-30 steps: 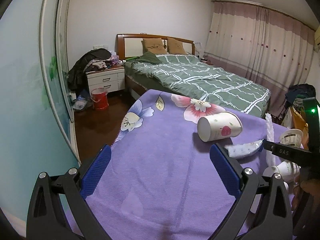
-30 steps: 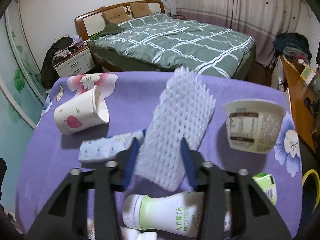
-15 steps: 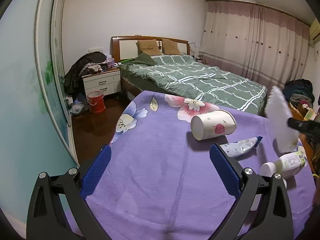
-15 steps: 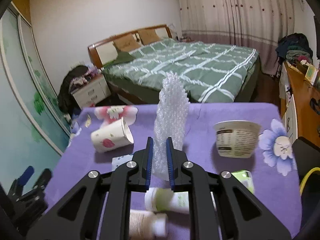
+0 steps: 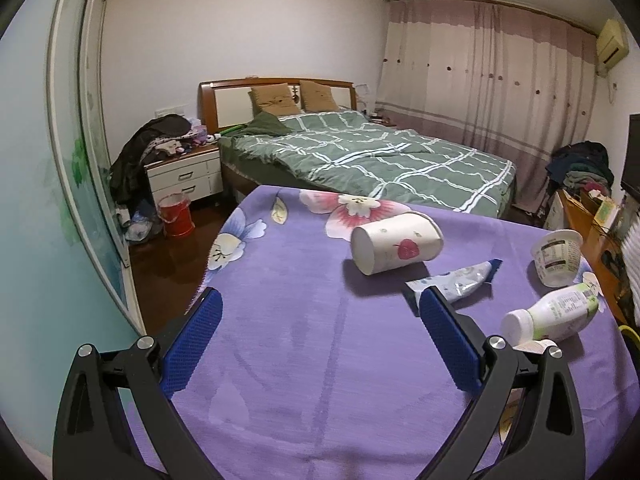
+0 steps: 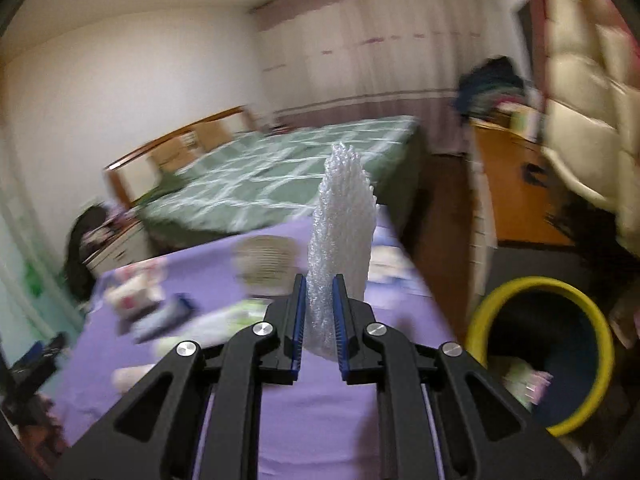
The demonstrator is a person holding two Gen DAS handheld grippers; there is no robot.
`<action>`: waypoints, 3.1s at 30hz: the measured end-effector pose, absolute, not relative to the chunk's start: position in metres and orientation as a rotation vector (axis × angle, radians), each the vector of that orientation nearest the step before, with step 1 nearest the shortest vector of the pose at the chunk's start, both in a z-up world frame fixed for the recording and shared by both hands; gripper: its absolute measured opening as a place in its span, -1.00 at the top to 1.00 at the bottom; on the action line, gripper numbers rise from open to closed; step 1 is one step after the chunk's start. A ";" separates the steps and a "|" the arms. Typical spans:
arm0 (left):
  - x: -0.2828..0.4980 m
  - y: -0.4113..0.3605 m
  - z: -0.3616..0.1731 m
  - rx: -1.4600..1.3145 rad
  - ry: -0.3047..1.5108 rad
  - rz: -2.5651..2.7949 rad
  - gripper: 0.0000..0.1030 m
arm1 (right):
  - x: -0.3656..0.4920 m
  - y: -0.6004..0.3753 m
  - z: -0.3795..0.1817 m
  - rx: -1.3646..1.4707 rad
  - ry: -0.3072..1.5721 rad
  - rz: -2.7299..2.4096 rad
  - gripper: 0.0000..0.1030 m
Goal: Collect trash
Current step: 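Grasp the white scrub brush with the right gripper and drop it into the bin, then grasp the white pill bottle with the left gripper, then carry the pill bottle over the bin and open the left gripper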
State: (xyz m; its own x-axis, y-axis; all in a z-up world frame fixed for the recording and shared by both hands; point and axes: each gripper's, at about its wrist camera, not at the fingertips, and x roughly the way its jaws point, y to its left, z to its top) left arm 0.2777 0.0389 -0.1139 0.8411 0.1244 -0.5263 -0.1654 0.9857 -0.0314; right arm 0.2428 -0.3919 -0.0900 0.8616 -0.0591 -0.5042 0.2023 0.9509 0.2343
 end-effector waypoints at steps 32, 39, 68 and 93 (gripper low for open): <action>0.270 -0.014 -0.110 -0.026 0.597 0.006 -0.90 | 0.224 -0.497 -0.143 0.260 0.560 -0.523 -0.01; 0.256 -0.057 -0.118 -0.090 0.679 -0.066 -0.91 | 0.225 -0.488 -0.141 0.232 0.543 -0.480 -0.03; 0.297 -0.116 -0.167 -0.088 0.882 0.008 -0.91 | 0.230 -0.479 -0.140 0.228 0.541 -0.352 -0.11; 0.264 -0.206 -0.126 -0.008 0.845 -0.245 -0.66 | 0.180 -0.517 -0.138 0.291 0.543 -0.363 -0.13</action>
State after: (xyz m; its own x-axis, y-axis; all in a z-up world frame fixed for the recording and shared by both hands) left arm 0.2638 -0.2056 -0.1259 0.6374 -0.2176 -0.7392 0.2113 0.9719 -0.1040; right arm 0.1803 -0.5173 -0.1381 0.7956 -0.2576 -0.5483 0.4090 0.8961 0.1725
